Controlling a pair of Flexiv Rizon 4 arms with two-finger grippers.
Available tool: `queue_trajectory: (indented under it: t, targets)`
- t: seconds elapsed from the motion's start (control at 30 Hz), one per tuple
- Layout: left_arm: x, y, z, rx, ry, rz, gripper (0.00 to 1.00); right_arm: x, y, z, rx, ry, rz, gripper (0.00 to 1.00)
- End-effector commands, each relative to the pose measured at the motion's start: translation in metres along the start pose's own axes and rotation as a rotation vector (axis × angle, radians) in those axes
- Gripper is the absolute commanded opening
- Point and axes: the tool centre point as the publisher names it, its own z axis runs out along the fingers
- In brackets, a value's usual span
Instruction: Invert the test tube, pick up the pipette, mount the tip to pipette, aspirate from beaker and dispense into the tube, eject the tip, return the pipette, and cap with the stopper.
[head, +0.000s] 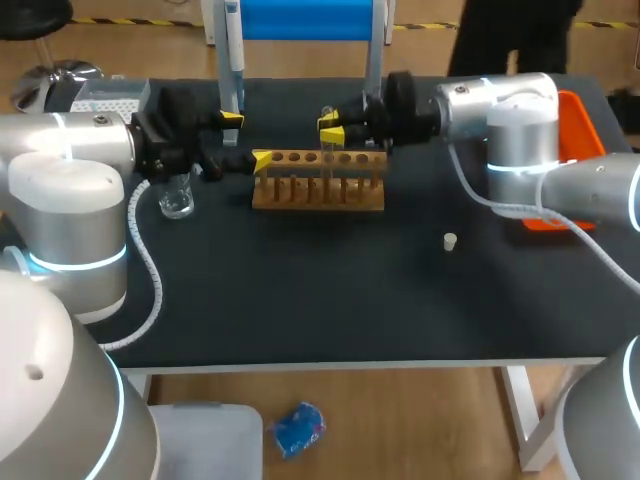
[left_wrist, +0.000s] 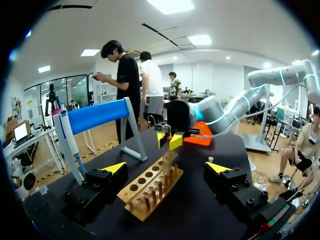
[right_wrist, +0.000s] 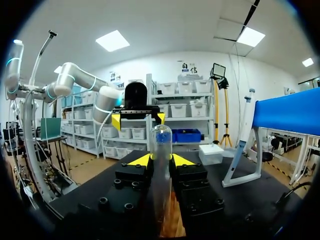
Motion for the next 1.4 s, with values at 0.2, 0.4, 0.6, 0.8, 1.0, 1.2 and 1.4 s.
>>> queue_trajectory:
  t: [0.2, 0.4, 0.6, 0.8, 1.0, 1.2, 1.4]
  targets:
    - [0.001, 0.001, 0.001, 0.004, -0.003, 0.001, 1.00, 0.004, 0.012, -0.002, 0.008, -0.008, -0.018, 0.00]
    - [0.001, 0.001, 0.001, 0.004, -0.003, 0.001, 1.00, 0.005, 0.019, -0.002, 0.007, -0.007, -0.029, 0.00]
    - [0.001, 0.001, 0.001, 0.004, -0.003, 0.001, 1.00, 0.008, 0.025, -0.003, 0.013, -0.006, -0.039, 0.00]
    - [0.001, 0.001, 0.001, 0.004, -0.003, 0.001, 1.00, 0.009, 0.033, -0.004, 0.016, -0.004, -0.054, 0.00]
    - [0.001, 0.001, 0.001, 0.004, -0.003, 0.001, 1.00, 0.011, 0.041, -0.004, 0.012, -0.002, -0.064, 0.00]
    - [0.001, 0.001, 0.001, 0.004, -0.003, 0.001, 1.00, 0.016, 0.053, -0.002, 0.007, 0.002, -0.073, 0.00]
    - [0.001, 0.001, 0.001, 0.004, -0.003, 0.001, 1.00, 0.019, 0.067, -0.003, 0.007, 0.001, -0.091, 0.00]
